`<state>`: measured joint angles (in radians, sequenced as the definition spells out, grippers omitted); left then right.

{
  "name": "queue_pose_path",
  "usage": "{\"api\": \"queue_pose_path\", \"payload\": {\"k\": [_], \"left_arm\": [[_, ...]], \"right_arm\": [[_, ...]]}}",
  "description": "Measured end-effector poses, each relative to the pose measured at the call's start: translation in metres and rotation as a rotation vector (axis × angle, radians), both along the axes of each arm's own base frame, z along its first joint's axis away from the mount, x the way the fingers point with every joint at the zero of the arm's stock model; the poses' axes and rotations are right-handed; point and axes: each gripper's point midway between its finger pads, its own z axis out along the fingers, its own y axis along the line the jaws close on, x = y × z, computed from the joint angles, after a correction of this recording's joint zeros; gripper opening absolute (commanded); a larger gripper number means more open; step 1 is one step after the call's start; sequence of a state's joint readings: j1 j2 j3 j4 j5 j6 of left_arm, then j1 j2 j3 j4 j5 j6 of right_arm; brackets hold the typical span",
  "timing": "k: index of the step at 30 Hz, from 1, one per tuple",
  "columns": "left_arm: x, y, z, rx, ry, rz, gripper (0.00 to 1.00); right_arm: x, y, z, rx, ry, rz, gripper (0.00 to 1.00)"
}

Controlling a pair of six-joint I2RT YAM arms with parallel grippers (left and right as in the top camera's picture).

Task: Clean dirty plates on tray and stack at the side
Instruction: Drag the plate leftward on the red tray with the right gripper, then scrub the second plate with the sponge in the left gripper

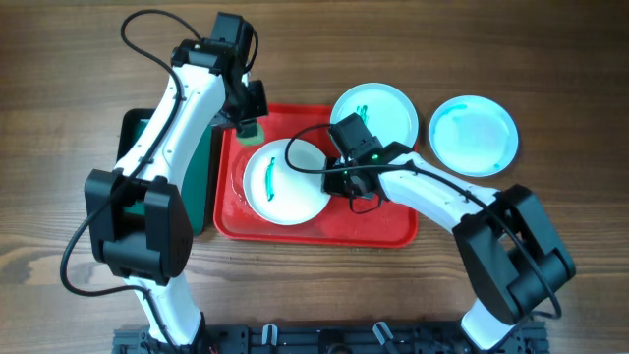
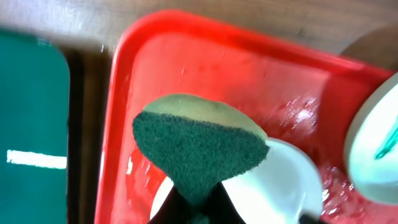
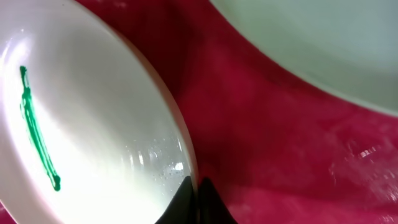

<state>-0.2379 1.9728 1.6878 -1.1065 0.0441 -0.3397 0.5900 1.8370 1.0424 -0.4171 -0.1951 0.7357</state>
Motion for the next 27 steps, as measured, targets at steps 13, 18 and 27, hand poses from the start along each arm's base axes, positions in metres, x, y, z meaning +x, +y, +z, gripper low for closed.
{"api": "queue_pose_path", "payload": {"k": [13, 18, 27], "left_arm": [[-0.039, -0.008, -0.045, 0.032, 0.12, -0.042, 0.04], [-0.065, -0.013, -0.083, 0.073, 0.157, -0.032, 0.04], [-0.067, -0.016, -0.1, 0.089, 0.062, -0.02, 0.04]], "right_arm": [[0.004, 0.014, -0.006, 0.066, 0.005, 0.055, 0.04], [0.003, 0.015, -0.006, 0.069, 0.002, 0.077, 0.04], [0.002, 0.015, -0.006, 0.071, 0.0, 0.085, 0.04]]}}
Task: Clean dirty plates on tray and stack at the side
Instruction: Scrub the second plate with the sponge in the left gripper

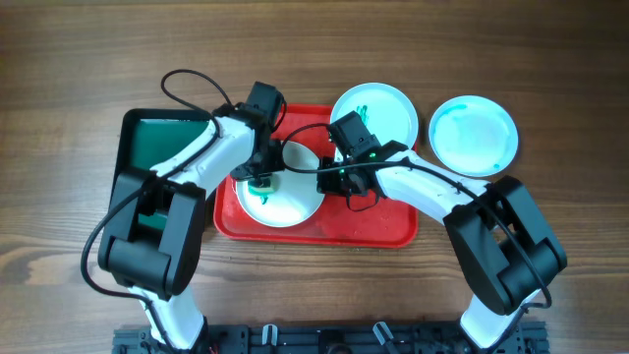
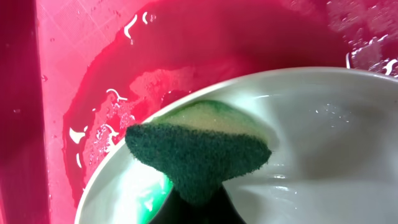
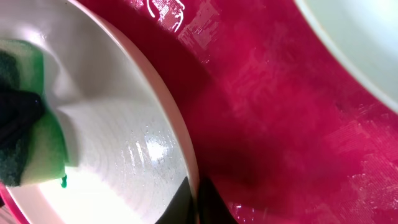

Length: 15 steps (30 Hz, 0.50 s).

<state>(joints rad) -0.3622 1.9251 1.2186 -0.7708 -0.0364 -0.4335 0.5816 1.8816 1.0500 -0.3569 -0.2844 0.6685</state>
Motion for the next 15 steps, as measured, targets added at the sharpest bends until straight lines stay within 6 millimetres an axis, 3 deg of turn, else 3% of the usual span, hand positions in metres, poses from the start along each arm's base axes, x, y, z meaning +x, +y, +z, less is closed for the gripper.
{"api": "queue_pose_path", "payload": {"k": [7, 11, 15], "left_arm": [[0.0, -0.012, 0.0, -0.024, -0.018, -0.117, 0.04], [-0.012, -0.05, 0.003, -0.219, 0.02, -0.316, 0.04], [-0.034, -0.067, 0.003, -0.323, 0.088, -0.434, 0.04]], "right_arm": [[0.0, -0.001, 0.0, -0.001, 0.001, -0.002, 0.04], [0.0, -0.001, 0.0, -0.001, 0.001, -0.002, 0.04], [0.0, -0.001, 0.0, -0.001, 0.001, -0.002, 0.04]]}}
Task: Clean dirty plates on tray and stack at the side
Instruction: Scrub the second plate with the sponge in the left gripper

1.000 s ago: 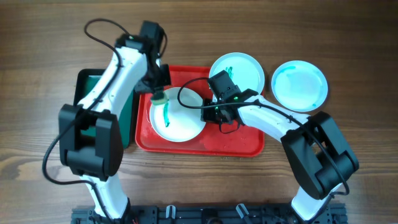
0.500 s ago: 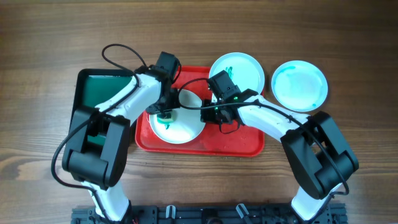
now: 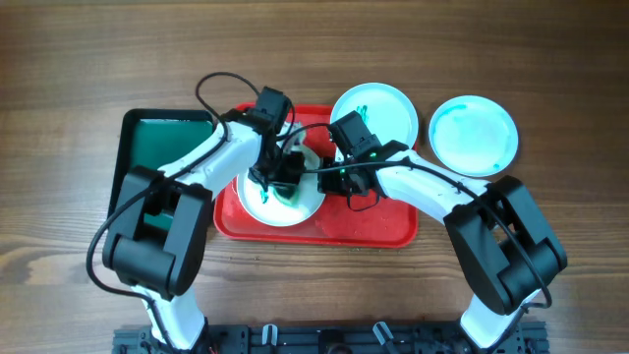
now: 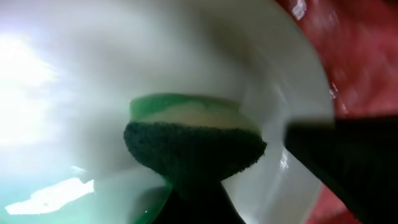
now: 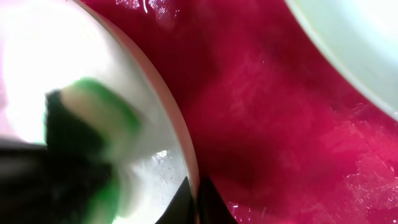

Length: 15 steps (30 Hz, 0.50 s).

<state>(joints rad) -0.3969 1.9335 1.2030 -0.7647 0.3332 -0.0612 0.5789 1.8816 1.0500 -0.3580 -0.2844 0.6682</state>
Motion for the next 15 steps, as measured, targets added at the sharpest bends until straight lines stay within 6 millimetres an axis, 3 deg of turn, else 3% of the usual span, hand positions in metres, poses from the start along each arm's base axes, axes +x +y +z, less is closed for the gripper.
{"api": "queue_pose_path", "payload": {"k": [6, 12, 15], "left_arm": [[-0.014, 0.002, -0.002, 0.013, 0.041, -0.042, 0.04], [-0.014, 0.028, -0.005, 0.224, 0.039, 0.096, 0.04], [-0.011, 0.05, -0.005, 0.353, 0.015, 0.176, 0.04]], "right_arm": [[-0.001, 0.002, 0.0, 0.006, 0.005, 0.005, 0.04], [-0.005, 0.008, -0.001, 0.03, 0.016, 0.022, 0.04], [-0.005, 0.008, -0.001, 0.033, 0.017, 0.023, 0.04]]}}
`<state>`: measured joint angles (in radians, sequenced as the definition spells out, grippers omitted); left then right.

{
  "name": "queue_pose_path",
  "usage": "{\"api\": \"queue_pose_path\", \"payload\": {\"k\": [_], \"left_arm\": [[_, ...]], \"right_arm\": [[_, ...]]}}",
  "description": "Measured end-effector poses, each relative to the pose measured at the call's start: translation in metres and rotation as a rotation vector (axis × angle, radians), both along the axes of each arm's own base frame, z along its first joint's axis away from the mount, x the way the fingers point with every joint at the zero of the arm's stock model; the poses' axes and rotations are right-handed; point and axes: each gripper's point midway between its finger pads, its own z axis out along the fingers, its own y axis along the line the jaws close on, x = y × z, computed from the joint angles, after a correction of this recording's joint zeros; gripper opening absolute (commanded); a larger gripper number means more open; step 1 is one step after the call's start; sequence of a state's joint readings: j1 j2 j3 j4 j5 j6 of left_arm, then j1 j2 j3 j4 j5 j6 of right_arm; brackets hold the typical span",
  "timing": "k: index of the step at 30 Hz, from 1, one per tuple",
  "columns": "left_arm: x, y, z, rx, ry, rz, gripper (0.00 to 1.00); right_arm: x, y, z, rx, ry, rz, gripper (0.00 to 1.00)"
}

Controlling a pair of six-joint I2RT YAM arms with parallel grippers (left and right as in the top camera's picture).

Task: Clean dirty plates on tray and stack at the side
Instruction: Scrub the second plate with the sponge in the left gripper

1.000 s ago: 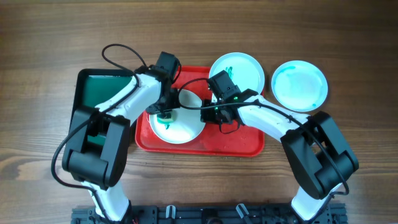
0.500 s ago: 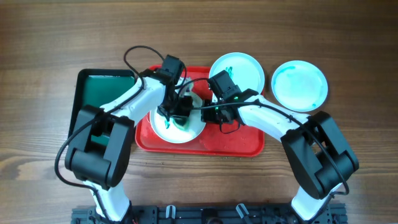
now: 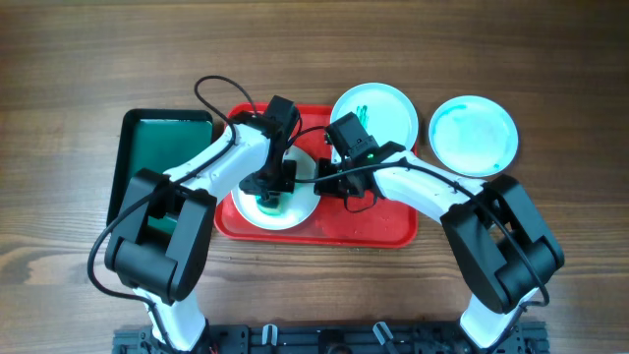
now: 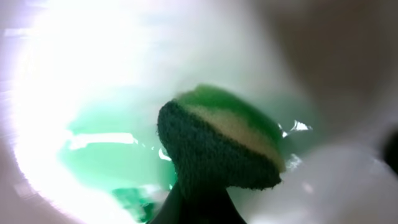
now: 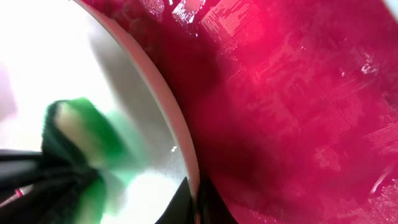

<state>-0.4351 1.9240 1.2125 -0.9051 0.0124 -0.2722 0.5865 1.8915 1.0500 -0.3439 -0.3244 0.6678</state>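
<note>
On the red tray lies a white plate smeared with green. My left gripper is shut on a green-and-yellow sponge pressed into the plate's wet green smear. My right gripper is shut on the plate's right rim, pinching it between its fingers. The sponge shows in the right wrist view too, at the left. A second white plate with green marks lies at the tray's back right corner.
A teal-tinted plate sits on the wooden table right of the tray. A dark bin with green liquid stands left of the tray. Water lies pooled on the tray floor.
The left gripper moved the sponge from the plate's right part to its lower middle. The green is now spread in a wider smear. The right gripper still pinches the rim.
The left gripper held the sponge over the tray's back left corner while the plate bore one green streak and the right gripper pinched its rim. Then the sponge lay on the plate's left side, then its right, and now the middle, with the streak smeared out.
</note>
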Motion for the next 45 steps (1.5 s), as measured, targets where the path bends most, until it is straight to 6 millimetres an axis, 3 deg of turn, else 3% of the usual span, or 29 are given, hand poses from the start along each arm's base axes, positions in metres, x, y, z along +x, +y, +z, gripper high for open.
{"api": "queue_pose_path", "payload": {"k": [8, 16, 25, 29, 34, 40, 45], "left_arm": [[0.02, 0.027, 0.001, 0.163, -0.117, 0.091, 0.04], [0.072, 0.02, 0.005, 0.131, -0.346, 0.138, 0.04], [0.083, -0.004, 0.004, -0.05, -0.339, 0.074, 0.04], [0.072, -0.034, 0.005, -0.221, -0.271, -0.045, 0.04], [0.039, -0.063, 0.006, -0.403, -0.133, -0.165, 0.04], [0.005, -0.068, 0.005, -0.458, -0.003, -0.245, 0.04], [-0.012, -0.053, 0.002, -0.393, 0.069, -0.266, 0.04]], "right_arm": [[0.001, 0.001, 0.0, 0.003, -0.002, 0.0, 0.04], [0.006, -0.002, 0.001, -0.005, -0.01, -0.02, 0.05], [0.01, -0.008, 0.0, -0.017, -0.014, -0.044, 0.04], [0.011, -0.008, 0.0, -0.018, -0.014, -0.044, 0.04], [0.01, -0.009, 0.0, -0.021, -0.012, -0.043, 0.04], [0.008, -0.008, 0.0, -0.022, -0.013, -0.026, 0.04], [0.002, -0.001, 0.0, -0.009, -0.003, 0.003, 0.04]]}}
